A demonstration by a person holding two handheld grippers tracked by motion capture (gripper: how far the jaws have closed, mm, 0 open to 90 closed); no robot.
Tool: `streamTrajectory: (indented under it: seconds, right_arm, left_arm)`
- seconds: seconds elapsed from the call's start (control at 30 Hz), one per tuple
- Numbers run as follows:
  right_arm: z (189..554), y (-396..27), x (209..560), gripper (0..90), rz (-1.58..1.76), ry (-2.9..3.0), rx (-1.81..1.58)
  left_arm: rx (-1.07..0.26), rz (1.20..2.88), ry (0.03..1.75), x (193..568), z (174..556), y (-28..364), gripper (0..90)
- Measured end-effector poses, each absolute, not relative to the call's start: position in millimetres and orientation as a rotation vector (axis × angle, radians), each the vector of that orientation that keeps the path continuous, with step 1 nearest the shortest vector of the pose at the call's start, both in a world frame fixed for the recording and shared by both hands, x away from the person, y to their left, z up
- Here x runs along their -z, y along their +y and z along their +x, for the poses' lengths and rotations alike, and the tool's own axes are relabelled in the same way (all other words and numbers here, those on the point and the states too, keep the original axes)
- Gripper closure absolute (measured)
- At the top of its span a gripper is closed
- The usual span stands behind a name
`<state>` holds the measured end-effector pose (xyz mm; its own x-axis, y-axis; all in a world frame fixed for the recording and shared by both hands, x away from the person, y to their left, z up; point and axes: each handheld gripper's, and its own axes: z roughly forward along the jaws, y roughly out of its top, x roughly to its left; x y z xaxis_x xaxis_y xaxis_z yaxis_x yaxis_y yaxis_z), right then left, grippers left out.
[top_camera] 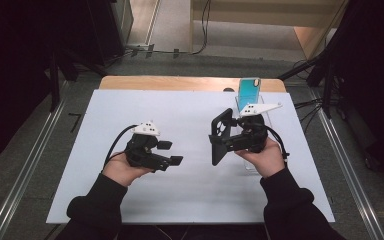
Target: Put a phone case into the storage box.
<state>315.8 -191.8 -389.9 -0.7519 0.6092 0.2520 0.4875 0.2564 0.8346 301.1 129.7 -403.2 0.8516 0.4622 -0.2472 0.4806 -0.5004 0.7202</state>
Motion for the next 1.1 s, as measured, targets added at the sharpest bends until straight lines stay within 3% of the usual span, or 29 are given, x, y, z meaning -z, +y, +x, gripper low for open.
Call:
streamTrajectory:
  seconds: [0.63, 1.1]
  right_arm:
    - [329.6, -252.1, 366.5, 12.4, 1.238, 2.216, -1.480]
    - [364.4, -283.2, 369.5, 12.4, 1.420, 1.999, -1.334]
  left_arm:
    - [-0.031, 2.184, 0.753, 441.7, 278.4, 177.4, 31.9]
    - [-0.030, 2.138, 0.852, 450.2, 269.5, 194.1, 31.9]
